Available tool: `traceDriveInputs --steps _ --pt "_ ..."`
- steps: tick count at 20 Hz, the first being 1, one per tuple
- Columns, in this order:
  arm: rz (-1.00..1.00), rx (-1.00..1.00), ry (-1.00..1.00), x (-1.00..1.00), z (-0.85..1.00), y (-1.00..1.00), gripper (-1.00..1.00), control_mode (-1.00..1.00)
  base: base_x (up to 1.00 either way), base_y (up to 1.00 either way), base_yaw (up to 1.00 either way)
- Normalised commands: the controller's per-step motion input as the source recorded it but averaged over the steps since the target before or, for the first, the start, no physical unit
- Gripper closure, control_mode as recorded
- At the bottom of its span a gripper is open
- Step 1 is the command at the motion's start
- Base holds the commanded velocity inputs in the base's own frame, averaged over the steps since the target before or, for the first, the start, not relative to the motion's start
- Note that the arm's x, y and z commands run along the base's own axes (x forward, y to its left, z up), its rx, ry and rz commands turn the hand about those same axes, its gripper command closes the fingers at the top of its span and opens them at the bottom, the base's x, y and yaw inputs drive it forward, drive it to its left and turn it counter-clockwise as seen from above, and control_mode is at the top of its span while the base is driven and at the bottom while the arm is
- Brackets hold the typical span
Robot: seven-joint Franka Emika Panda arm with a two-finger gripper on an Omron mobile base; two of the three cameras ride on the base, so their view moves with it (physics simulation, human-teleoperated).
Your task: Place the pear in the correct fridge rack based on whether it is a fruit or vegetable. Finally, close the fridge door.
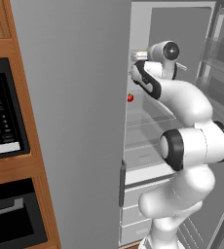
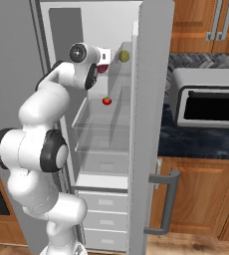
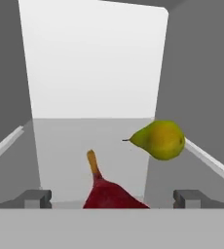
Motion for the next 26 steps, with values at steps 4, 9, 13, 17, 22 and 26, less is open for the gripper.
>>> traceDriveInputs --steps 4,9,13,17,22,26 --pt "0.00 0.00 0.00 0.76 0.21 -0.02 -1.00 -1.00 0.00 0.00 0.00" --pt "0.01 0.00 0.00 0.59 0.19 0.00 -1.00 -1.00 0.00 0.00 0.00" --pt "0.00 0.00 0.00 -0.24 0.46 0.00 -1.00 -1.00 0.00 0.00 0.00" --pt "0.00 0.00 0.00 -0.93 0.32 0.00 -1.00 -1.00 0.00 0.00 0.00" --pt "0.00 0.01 -0.10 -1.00 -0.06 0.00 -1.00 -1.00 0.00 0.00 0.00" --pt "0.00 0.01 -0.03 -1.00 -0.06 0.01 -1.00 -1.00 0.00 0.00 0.00"
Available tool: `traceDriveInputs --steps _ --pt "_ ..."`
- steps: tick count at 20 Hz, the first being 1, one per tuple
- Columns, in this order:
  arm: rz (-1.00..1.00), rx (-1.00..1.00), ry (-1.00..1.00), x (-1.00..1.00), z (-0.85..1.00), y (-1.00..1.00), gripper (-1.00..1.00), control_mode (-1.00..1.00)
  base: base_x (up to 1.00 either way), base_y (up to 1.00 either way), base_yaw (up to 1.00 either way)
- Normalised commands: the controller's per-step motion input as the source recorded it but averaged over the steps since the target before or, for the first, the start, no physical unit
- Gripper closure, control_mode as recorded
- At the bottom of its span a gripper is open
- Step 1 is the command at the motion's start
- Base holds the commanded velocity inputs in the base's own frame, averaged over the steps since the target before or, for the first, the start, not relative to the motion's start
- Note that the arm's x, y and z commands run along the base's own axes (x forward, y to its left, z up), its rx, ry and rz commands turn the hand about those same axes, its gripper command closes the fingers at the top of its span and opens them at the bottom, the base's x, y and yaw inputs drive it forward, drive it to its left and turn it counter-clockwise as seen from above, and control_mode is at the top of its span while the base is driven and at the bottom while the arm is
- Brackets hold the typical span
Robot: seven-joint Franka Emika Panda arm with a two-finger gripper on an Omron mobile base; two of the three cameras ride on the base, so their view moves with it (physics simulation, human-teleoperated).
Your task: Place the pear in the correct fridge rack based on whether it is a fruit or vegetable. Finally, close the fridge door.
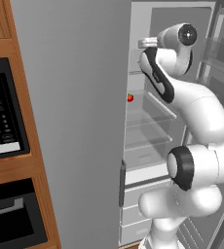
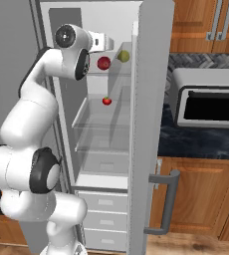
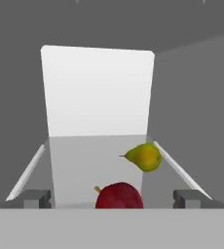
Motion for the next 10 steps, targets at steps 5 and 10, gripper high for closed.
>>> traceDriveInputs --steps 5,10 --pt "-0.03 0.01 0.00 -1.00 0.00 0.25 -1.00 -1.00 0.00 0.00 0.00" --pt "-0.04 0.00 0.00 -1.00 0.00 0.32 -1.00 -1.00 0.00 0.00 0.00"
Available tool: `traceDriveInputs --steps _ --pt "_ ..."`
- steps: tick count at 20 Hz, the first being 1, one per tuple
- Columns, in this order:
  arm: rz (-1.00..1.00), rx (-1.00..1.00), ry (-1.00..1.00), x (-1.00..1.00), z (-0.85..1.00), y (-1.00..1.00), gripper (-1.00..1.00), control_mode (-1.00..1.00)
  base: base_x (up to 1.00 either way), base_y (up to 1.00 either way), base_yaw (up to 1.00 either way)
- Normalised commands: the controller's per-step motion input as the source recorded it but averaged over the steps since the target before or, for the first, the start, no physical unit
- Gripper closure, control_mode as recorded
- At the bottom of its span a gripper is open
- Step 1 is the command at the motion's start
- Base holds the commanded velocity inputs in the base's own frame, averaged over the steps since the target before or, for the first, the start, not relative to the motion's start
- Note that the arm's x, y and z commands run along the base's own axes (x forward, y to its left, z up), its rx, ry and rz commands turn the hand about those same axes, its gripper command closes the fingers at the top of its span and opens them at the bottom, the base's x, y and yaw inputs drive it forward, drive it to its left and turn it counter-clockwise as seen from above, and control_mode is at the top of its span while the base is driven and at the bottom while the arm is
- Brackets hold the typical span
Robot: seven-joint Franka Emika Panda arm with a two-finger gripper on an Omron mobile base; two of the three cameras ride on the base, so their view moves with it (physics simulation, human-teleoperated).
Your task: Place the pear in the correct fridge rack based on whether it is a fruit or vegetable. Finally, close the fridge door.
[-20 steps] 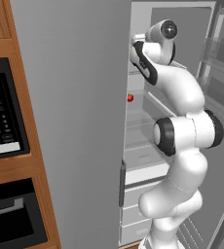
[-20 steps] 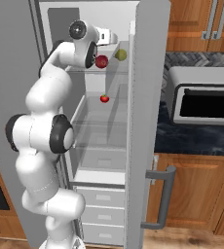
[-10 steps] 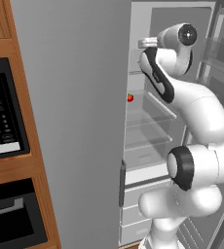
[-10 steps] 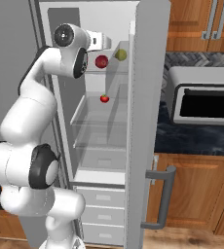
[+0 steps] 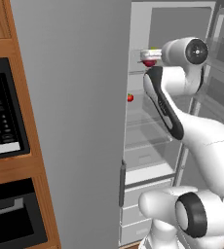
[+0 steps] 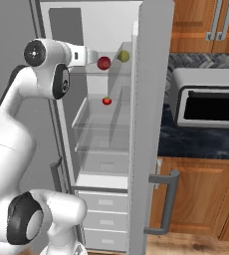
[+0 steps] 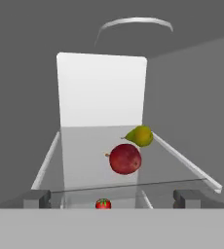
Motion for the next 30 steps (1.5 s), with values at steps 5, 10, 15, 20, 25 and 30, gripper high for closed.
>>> traceDriveInputs --steps 5,10,15,20,25,30 --pt "-0.03 0.00 0.00 -1.00 -0.01 0.29 -1.00 -1.00 0.00 0.00 0.00" --pt "-0.01 0.00 0.04 -1.00 -0.11 0.30 -1.00 -1.00 0.00 0.00 0.00" --pt "-0.01 -0.03 0.20 -0.73 -0.32 0.32 -1.00 -1.00 0.00 0.00 0.00" --pt "-0.01 0.00 0.25 -0.79 -0.63 0.01 -1.00 -1.00 0.00 0.00 0.00" --pt "-0.01 0.00 0.12 -0.56 -0.52 0.06 -1.00 1.00 -0.40 -0.01 -0.01" --pt "0.00 0.00 0.00 0.00 0.00 0.00 -1.00 1.00 -1.00 -0.47 0.00"
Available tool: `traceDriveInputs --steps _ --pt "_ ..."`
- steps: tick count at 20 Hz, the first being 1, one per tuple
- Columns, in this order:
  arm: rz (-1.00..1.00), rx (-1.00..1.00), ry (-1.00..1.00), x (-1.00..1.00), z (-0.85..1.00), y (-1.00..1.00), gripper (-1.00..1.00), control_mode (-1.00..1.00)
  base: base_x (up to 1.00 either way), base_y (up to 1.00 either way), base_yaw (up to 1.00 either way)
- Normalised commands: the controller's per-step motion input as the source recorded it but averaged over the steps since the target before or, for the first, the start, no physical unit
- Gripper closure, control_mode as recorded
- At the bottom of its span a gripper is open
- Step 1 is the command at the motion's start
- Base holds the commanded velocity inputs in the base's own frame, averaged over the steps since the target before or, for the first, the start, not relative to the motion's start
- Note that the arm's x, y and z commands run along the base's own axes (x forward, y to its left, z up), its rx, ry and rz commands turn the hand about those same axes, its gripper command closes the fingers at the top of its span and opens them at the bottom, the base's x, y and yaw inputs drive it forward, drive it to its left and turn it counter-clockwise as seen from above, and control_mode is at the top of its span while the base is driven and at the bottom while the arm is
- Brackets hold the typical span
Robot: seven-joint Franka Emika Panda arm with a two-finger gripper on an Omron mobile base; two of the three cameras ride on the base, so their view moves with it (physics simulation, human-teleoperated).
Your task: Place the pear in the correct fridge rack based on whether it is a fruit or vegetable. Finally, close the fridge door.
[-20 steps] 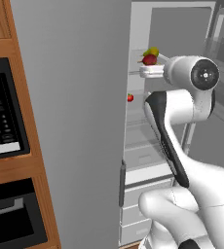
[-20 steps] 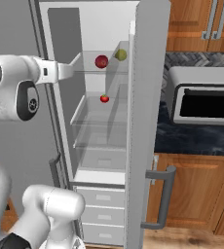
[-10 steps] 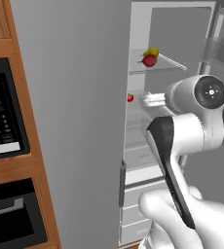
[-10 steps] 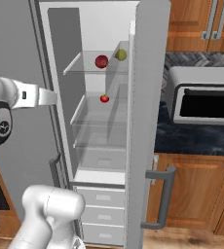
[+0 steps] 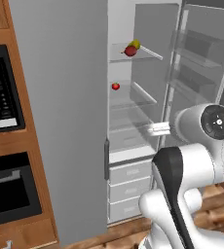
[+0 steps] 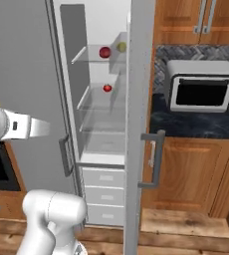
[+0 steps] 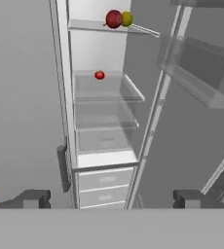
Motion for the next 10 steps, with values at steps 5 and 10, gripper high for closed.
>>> traceDriveInputs --steps 5,10 --pt "0.00 0.00 0.00 0.00 0.00 0.00 -1.00 1.00 -0.85 -0.91 0.01" --pt "0.00 0.00 0.00 0.00 0.00 0.00 -1.00 1.00 -0.35 -1.00 0.07"
